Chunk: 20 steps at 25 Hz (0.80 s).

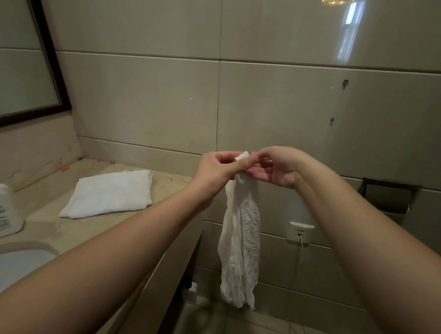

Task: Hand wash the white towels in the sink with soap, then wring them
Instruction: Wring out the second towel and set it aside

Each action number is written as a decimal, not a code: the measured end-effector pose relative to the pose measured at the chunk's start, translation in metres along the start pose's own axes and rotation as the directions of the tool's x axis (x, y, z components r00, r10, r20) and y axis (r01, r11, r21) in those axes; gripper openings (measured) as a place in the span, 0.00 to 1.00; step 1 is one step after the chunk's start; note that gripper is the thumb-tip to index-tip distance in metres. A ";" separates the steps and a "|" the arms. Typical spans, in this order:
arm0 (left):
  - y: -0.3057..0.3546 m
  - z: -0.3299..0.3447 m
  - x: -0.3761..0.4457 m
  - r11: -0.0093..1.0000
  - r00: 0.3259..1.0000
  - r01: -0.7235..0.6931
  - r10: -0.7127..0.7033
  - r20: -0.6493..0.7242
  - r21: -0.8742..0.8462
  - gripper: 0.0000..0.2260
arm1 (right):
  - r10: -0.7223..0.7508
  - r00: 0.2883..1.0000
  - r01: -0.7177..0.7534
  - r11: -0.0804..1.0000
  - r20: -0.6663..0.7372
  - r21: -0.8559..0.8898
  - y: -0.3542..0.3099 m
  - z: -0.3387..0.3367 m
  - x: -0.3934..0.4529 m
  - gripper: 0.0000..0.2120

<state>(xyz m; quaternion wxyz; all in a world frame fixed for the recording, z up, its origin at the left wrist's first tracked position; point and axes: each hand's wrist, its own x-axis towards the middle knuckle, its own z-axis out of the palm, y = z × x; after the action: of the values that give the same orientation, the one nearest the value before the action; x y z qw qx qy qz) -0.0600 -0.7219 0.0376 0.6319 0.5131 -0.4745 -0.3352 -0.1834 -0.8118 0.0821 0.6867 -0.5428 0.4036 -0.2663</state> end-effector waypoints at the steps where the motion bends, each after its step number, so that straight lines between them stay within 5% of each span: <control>1: 0.000 -0.001 -0.002 1.000 1.000 -0.020 0.020 0.023 0.017 0.15 | 0.001 1.000 -0.001 1.000 0.010 -0.011 -0.001 0.000 0.000 0.11; 6: -0.004 -0.005 0.006 0.998 0.999 -0.032 0.033 -0.020 0.058 0.06 | -0.063 0.998 0.052 0.950 -0.025 -0.308 0.000 0.000 0.001 0.10; 14: 0.020 -0.015 0.005 0.856 0.949 0.311 -0.300 0.094 -0.413 0.17 | -0.416 0.906 0.407 0.799 0.081 -0.443 0.029 -0.017 0.007 0.12; 20: 0.027 -0.037 0.004 0.875 0.954 0.286 -0.297 0.033 -0.389 0.20 | -0.235 0.922 0.346 0.855 0.306 -0.386 0.071 -0.030 0.014 0.13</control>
<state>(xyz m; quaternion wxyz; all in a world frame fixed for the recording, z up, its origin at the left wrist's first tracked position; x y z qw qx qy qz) -0.0252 -0.7063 0.0633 0.6699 0.4473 -0.3067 -0.5070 -0.2067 -0.8197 0.0081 0.5453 -0.7654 0.2760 -0.2014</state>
